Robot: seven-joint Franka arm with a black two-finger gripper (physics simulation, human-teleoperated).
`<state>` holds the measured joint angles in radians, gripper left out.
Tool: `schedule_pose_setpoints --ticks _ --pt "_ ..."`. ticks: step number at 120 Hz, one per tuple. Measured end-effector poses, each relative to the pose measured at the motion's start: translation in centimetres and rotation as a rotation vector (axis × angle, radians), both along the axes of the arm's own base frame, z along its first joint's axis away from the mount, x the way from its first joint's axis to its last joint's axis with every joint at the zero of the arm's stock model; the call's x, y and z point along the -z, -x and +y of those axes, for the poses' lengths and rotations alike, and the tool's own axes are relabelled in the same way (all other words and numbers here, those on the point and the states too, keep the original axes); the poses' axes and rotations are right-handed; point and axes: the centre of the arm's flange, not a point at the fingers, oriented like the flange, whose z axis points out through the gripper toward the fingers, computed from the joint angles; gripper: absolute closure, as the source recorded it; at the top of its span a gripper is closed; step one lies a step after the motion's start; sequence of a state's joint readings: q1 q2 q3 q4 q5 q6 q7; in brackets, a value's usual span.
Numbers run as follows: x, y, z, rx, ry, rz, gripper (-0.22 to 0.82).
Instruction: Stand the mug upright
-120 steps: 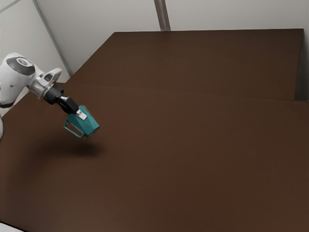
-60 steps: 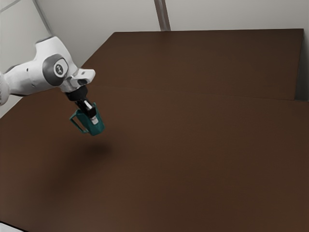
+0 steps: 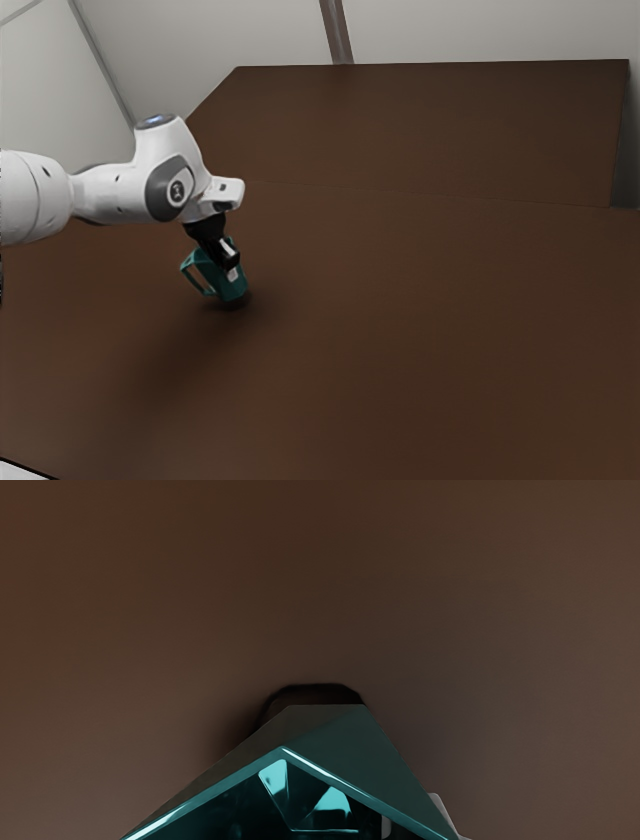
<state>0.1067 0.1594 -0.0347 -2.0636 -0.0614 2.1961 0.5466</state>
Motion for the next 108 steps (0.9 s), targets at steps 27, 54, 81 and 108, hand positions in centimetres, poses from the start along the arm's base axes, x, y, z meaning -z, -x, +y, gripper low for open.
schedule_pose_setpoints --ticks 27,54,81,108 --pt "2.8 -0.4 -0.5 -0.022 -0.012 0.026 0.78" --pt "1.7 -0.7 -1.2 -0.037 -0.011 0.001 0.35" --pt "-7.2 -2.8 -1.2 -0.06 0.007 -0.091 0.12" --pt "-20.3 -5.1 -1.8 -0.089 0.047 -0.139 0.04"
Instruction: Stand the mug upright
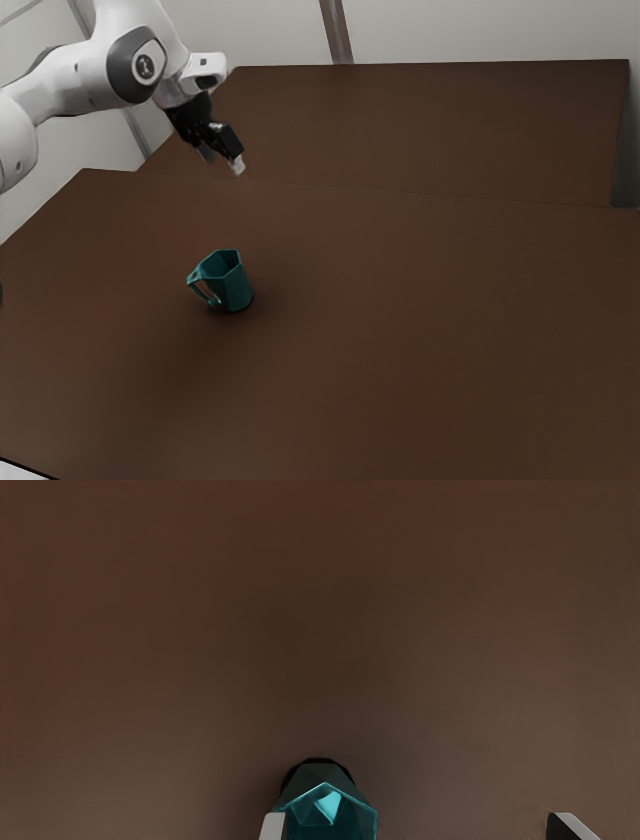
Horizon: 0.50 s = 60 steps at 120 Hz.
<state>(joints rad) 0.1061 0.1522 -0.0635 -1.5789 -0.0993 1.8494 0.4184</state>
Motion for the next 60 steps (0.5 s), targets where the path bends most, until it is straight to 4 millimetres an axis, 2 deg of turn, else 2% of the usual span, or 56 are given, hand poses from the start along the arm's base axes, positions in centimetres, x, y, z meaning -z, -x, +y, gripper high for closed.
schedule_pose_setpoints --ticks 7,25,40,60 --pt "-2.1 0.3 -0.1 -0.009 0.002 0.008 0.03" --pt "-4.8 1.3 -0.3 -0.026 -0.016 0.037 0.02" --pt "-5.1 2.0 -0.8 -0.034 -0.022 0.077 0.01" --pt "-4.8 2.3 -0.4 -0.056 -0.024 0.112 0.0"
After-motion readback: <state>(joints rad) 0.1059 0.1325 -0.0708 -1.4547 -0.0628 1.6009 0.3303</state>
